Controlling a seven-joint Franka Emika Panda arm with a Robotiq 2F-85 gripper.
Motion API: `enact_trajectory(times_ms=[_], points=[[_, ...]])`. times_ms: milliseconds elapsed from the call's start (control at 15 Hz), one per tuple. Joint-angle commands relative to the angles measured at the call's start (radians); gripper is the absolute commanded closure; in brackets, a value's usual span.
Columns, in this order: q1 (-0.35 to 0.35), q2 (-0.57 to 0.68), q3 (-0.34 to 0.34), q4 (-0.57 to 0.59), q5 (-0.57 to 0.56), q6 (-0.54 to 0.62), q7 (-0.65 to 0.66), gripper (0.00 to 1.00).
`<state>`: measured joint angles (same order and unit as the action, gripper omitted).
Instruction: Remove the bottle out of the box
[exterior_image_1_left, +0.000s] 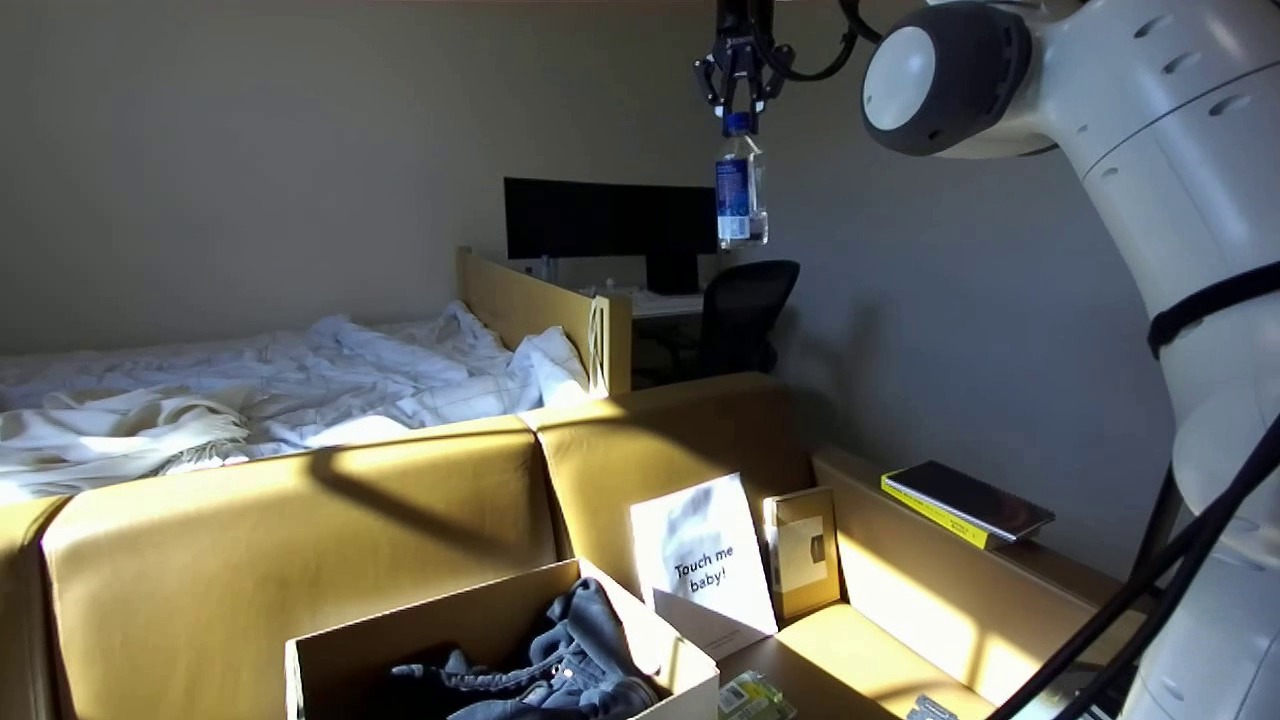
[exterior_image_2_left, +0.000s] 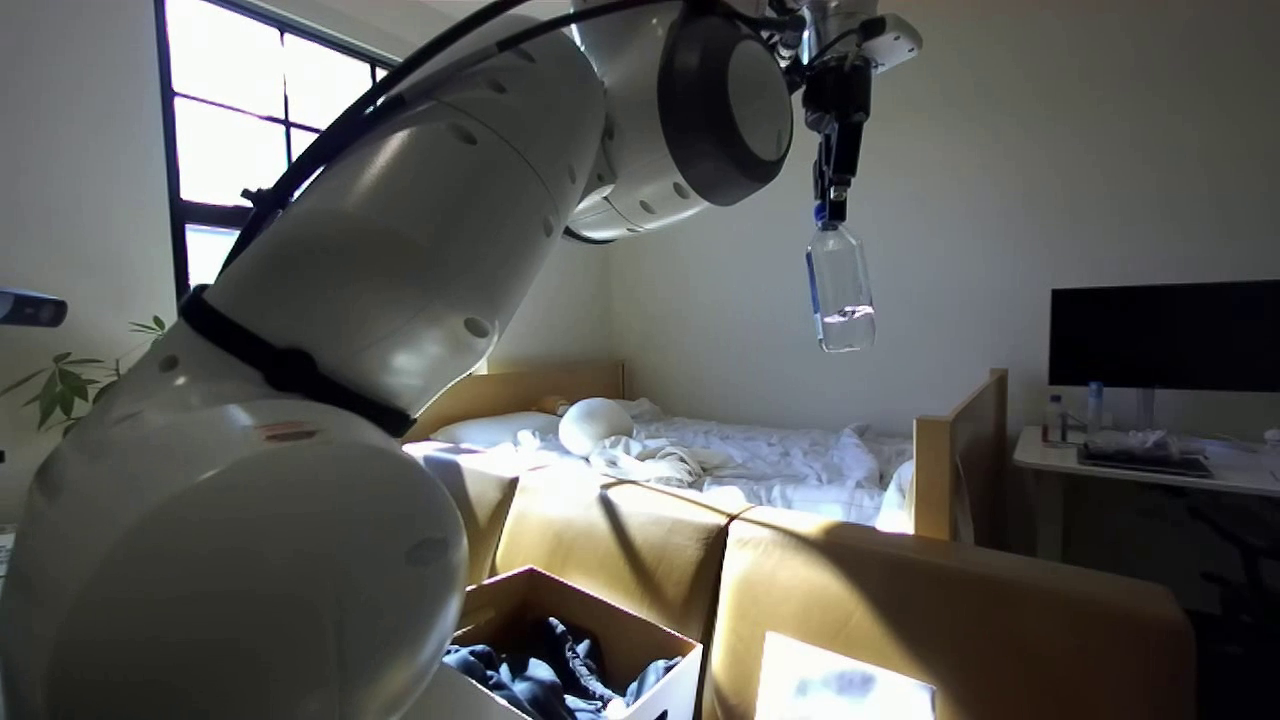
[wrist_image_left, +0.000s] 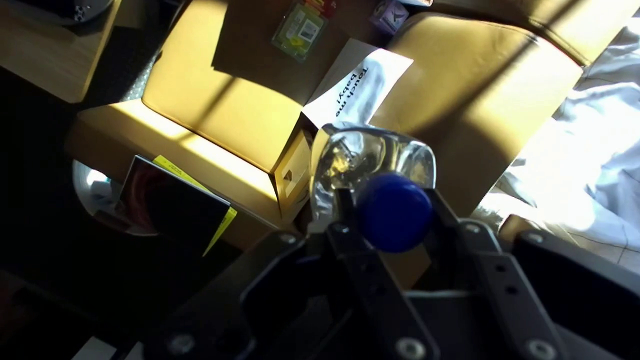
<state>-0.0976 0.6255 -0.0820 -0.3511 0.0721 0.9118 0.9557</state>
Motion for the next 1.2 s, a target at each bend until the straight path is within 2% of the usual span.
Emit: enact_trajectory(times_ms=[0,67,267,600,733,1133], points=[[0.004,-0.009,0.007,-0.025,-0.008,0.01,-0.002,0.64],[0.008,-0.005,0.008,-0.026,-0.008,0.01,-0.002,0.89],[0.002,0.018,0.036,-0.015,0.045,0.108,0.087,0.89],[-0.051,0.081,0.068,-0.032,0.115,0.302,0.26,0.89],[-0.08,0.098,0.074,-0.047,0.132,0.337,0.31,0.89],[-0.181,0.125,0.035,-0.081,0.125,0.444,0.429,0.89]])
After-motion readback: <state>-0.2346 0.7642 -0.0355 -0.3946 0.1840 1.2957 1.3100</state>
